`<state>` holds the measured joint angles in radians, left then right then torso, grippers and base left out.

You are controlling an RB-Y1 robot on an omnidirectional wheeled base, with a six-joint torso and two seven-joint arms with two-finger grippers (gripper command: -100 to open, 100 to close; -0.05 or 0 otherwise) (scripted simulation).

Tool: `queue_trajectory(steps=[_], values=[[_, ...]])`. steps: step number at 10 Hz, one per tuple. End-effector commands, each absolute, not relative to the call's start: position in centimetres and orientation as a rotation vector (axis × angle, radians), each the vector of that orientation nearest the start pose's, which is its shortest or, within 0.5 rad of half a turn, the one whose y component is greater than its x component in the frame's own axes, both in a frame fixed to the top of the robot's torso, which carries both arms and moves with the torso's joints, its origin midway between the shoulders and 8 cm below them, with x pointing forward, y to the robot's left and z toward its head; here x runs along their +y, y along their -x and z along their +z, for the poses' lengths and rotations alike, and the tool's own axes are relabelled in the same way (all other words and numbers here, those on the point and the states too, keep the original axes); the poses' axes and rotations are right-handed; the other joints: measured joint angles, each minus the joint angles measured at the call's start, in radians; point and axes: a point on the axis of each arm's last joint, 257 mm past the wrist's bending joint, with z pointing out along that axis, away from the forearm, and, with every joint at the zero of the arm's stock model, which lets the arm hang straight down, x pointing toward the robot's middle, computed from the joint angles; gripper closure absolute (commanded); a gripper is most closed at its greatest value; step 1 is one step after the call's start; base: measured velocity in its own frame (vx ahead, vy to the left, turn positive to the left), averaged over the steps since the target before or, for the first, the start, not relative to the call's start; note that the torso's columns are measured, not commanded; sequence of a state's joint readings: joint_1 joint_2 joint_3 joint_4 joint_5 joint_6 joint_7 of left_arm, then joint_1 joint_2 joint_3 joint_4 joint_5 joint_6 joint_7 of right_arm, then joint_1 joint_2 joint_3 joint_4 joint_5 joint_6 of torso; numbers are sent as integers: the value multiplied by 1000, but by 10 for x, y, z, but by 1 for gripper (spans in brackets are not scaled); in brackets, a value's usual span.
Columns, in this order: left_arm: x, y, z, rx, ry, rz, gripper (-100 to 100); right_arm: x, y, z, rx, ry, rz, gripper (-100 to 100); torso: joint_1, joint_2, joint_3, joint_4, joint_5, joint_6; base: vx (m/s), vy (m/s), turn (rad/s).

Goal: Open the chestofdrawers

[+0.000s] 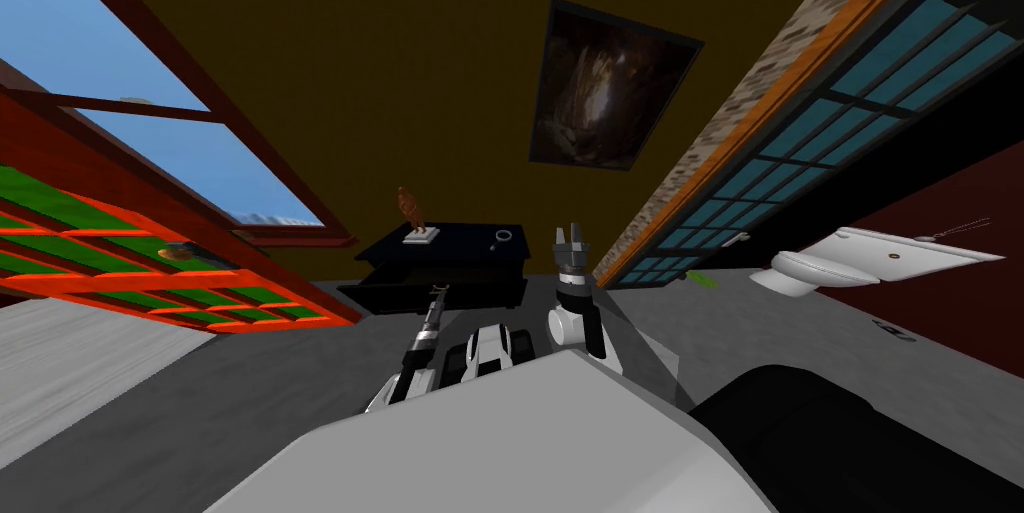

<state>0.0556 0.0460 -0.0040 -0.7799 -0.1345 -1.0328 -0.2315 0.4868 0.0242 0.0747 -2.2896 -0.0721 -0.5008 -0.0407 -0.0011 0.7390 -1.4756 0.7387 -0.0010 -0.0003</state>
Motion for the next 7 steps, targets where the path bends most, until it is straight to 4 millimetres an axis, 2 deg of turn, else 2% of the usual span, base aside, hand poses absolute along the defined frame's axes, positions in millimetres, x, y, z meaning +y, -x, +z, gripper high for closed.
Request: queue_trajectory(steps=[1, 3, 4, 7], values=[[215, -433, -360, 1270, 756, -1097, 100, -264, -345, 33, 520, -727, 1469, 0, 0, 0, 0, 0, 0, 1, -106, -11, 69], [213, -446, -358, 1273, 750, -1107, 100, -264, -345, 33, 520, -727, 1469, 0, 0, 1, 1, 1, 0, 0, -113, -6, 51], [213, -461, -351, 1279, 753, -1106, -100, -264, -345, 33, 519, -727, 1469, 0, 0, 3, 2, 2, -1, 0, -116, -8, 42], [211, -491, -335, 1282, 750, -1111, -100, -264, -345, 33, 520, -727, 1469, 0, 1, -1, -1, 0, 1, 1, -101, -3, 15]])
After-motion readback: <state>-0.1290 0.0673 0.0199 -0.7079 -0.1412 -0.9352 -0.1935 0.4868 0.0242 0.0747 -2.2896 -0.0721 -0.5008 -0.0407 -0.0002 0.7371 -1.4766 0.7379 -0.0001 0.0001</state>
